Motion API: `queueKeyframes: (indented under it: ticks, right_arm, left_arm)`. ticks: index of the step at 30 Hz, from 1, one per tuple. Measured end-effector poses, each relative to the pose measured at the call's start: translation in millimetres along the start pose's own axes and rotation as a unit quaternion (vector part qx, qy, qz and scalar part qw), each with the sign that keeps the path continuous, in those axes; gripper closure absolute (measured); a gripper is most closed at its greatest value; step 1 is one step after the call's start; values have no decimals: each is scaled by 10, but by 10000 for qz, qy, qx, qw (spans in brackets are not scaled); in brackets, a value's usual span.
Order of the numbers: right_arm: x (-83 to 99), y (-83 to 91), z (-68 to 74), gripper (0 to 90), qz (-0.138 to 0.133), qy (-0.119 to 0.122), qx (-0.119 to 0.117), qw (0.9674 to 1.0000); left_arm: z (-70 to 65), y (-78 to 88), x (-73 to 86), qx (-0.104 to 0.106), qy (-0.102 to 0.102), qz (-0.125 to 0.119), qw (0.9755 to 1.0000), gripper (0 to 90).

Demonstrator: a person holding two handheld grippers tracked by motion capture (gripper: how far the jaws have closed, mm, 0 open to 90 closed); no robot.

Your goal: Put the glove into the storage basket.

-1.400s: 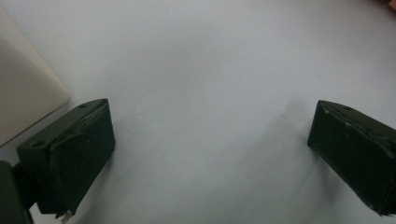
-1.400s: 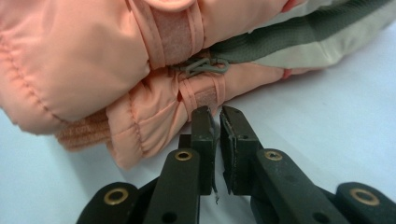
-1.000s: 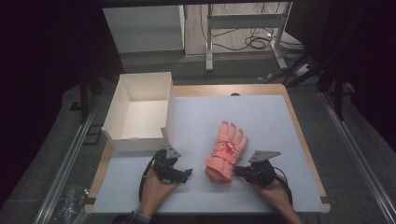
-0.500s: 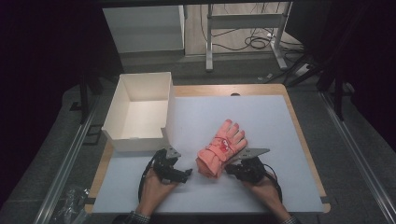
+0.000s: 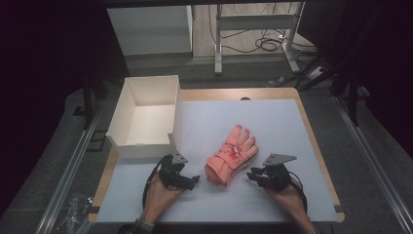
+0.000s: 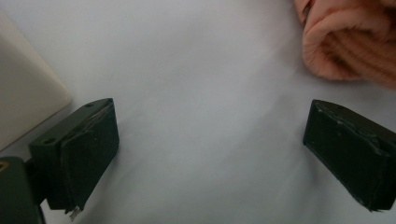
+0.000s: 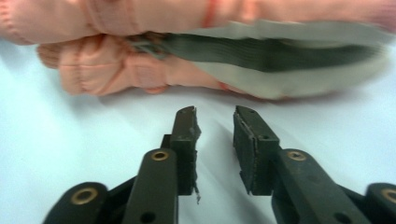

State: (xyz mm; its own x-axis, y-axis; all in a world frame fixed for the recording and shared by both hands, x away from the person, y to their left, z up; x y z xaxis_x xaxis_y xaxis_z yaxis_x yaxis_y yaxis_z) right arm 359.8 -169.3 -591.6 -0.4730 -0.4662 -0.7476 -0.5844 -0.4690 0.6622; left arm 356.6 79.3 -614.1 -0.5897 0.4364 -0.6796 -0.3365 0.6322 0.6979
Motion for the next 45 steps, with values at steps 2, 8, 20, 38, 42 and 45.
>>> queueKeyframes:
  ticks: [2,8,20,38,42,45]
  right_arm:
    - [27,34,-77,635,-28,-86,102,9999]
    - [106,91,-284,529,-28,-136,463,9988]
    - [221,194,-755,281,53,-255,1200,9924]
    - [294,162,-857,155,258,-285,1361,9899]
    - [296,162,-856,155,251,-278,1365,9899]
    - [297,161,-859,155,240,-264,1369,9899]
  left_arm:
    - [-20,36,-52,60,30,-86,9999,38]
    - [-63,154,-223,212,34,-180,9996,32]
    - [-206,329,-646,418,-73,-223,9988,18]
    - [-670,-186,-1148,774,-481,65,9958,0]
    - [-686,-360,-1158,721,-502,190,9960,0]
    - [-705,-463,-1172,787,-461,191,9957,0]
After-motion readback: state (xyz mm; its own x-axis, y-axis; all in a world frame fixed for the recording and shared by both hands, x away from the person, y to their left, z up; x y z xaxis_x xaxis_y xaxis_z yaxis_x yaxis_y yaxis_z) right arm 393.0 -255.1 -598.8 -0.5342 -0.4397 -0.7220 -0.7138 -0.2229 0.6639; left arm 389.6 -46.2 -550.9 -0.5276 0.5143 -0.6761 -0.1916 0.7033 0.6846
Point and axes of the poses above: each handheld gripper's, and its own axes: y roughly backward along the jaws, x roughly out of its underside, z roughly to its left, the point moved 10 cm from there along -y, roughly forward along the jaws, and after that the axes turned 12 degrees about x, right-handed, at the moved point
